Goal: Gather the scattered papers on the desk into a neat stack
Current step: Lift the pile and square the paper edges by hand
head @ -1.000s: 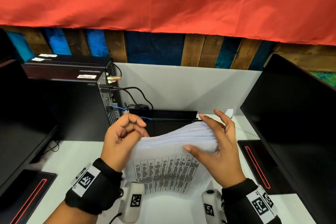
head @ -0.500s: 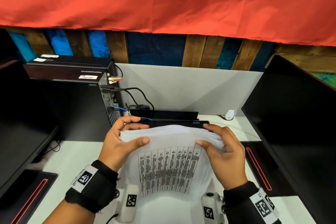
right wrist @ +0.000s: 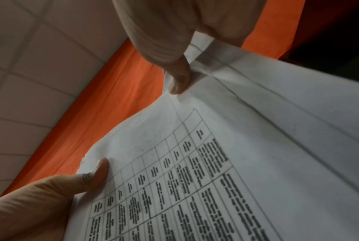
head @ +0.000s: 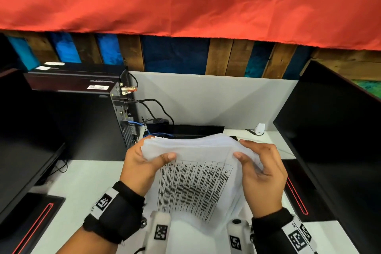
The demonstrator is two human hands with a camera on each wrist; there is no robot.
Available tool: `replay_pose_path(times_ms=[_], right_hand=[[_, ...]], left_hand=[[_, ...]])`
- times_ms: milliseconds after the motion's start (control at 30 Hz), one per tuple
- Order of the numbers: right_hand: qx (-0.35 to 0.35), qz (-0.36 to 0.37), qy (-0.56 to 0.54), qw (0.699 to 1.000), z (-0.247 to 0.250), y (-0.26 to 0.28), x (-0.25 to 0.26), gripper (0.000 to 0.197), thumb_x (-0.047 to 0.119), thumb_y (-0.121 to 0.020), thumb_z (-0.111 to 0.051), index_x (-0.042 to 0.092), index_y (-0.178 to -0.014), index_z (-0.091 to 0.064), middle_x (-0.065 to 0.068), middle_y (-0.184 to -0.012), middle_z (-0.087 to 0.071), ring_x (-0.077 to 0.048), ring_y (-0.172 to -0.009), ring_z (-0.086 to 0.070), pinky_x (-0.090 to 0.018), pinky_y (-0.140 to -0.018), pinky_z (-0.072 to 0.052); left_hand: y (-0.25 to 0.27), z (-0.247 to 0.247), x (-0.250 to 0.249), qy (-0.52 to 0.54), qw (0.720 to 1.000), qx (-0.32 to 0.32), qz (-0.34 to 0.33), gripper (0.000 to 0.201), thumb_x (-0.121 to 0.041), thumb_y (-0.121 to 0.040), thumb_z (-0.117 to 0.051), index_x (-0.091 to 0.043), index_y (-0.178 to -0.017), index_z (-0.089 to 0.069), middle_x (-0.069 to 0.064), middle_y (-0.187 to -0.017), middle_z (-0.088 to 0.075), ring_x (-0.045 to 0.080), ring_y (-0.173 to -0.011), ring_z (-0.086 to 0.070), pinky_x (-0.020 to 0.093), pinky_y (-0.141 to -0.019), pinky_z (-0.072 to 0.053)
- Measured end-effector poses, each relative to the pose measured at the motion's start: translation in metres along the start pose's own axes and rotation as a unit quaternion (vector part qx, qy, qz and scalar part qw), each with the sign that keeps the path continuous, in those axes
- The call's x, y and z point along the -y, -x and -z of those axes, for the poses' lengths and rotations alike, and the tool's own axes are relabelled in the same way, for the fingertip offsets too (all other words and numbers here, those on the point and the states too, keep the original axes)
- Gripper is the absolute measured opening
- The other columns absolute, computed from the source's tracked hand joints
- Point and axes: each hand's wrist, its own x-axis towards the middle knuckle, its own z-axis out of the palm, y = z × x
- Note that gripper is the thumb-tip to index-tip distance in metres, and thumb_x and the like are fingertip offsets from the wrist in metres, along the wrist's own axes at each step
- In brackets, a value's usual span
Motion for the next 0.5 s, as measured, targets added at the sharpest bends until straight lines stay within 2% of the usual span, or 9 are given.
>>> replay_pose_path(times_ms=[67, 167, 267, 333, 367, 433, 500], right_hand=[[-0.016, 0.022, -0.005, 1.0, 0.0, -0.003, 0.008, 0.037, -0.01, -0.074, -0.073, 0.018, -0.096, -0.067, -0.017, -0.09, -0.06, -0.003, -0.089, -0.058, -0.004, -0.078, -0.046], [-0.029, 0.045, 0.021, 0.998, -0.002, -0.001, 0.012, 0.034, -0.003, -0.076, -0.073, 0.018, -0.102, -0.068, -0.008, -0.091, -0.057, 0.004, -0.09, -0.056, -0.008, -0.08, -0.046], [0.022, 0.015, 0.049, 0.998, -0.007, 0.007, -0.001, 0.043, 0.002, -0.079, -0.073, 0.028, -0.113, -0.065, 0.002, -0.094, -0.048, 0.005, -0.092, -0.051, -0.007, -0.081, -0.044], [0.056, -0.006, 0.054, 0.997, -0.012, 0.013, -0.007, 0.047, 0.009, -0.082, -0.073, 0.037, -0.119, -0.062, 0.008, -0.105, -0.044, 0.0, -0.097, -0.049, -0.015, -0.081, -0.051], [0.061, -0.01, 0.058, 0.996, -0.013, 0.016, -0.008, 0.047, 0.014, -0.082, -0.073, 0.038, -0.12, -0.062, 0.011, -0.109, -0.041, -0.002, -0.1, -0.048, -0.02, -0.081, -0.053], [0.05, 0.001, 0.08, 0.996, -0.015, 0.019, -0.007, 0.045, 0.02, -0.081, -0.075, 0.037, -0.121, -0.062, 0.01, -0.108, -0.039, 0.001, -0.104, -0.045, -0.017, -0.085, -0.05], [0.04, 0.015, 0.097, 0.994, -0.017, 0.021, -0.004, 0.04, 0.022, -0.08, -0.075, 0.033, -0.117, -0.065, 0.007, -0.11, -0.038, 0.004, -0.108, -0.042, -0.013, -0.089, -0.044]], left_hand=[[0.002, -0.002, -0.004, -0.003, 0.999, -0.02, -0.026, 0.035, 0.02, -0.066, -0.068, -0.012, -0.078, -0.06, -0.006, -0.065, -0.074, 0.004, -0.061, -0.069, 0.017, -0.058, -0.057], [0.002, 0.0, -0.005, -0.042, 0.996, -0.044, -0.069, 0.034, 0.013, -0.065, -0.073, -0.014, -0.078, -0.058, -0.002, -0.069, -0.071, 0.005, -0.063, -0.067, 0.018, -0.059, -0.057], [0.002, 0.002, 0.002, -0.09, 0.992, -0.042, -0.072, 0.037, 0.007, -0.064, -0.079, -0.013, -0.087, -0.059, -0.009, -0.074, -0.067, 0.002, -0.066, -0.064, 0.017, -0.06, -0.056], [0.004, 0.0, 0.004, -0.086, 0.992, -0.064, -0.064, 0.042, -0.004, -0.063, -0.083, -0.012, -0.096, -0.058, -0.014, -0.076, -0.067, -0.001, -0.067, -0.064, 0.014, -0.06, -0.054], [0.005, -0.001, 0.004, -0.079, 0.991, -0.086, -0.067, 0.045, -0.013, -0.064, -0.084, -0.012, -0.099, -0.057, -0.012, -0.077, -0.067, -0.002, -0.067, -0.064, 0.012, -0.061, -0.053], [0.005, -0.005, 0.002, -0.07, 0.984, -0.135, -0.089, 0.048, -0.032, -0.066, -0.081, -0.011, -0.102, -0.056, -0.01, -0.074, -0.066, -0.003, -0.067, -0.061, 0.007, -0.066, -0.049], [0.003, -0.009, 0.0, -0.068, 0.979, -0.164, -0.102, 0.046, -0.038, -0.071, -0.077, -0.011, -0.1, -0.056, -0.009, -0.068, -0.065, 0.005, -0.072, -0.06, 0.011, -0.078, -0.045]])
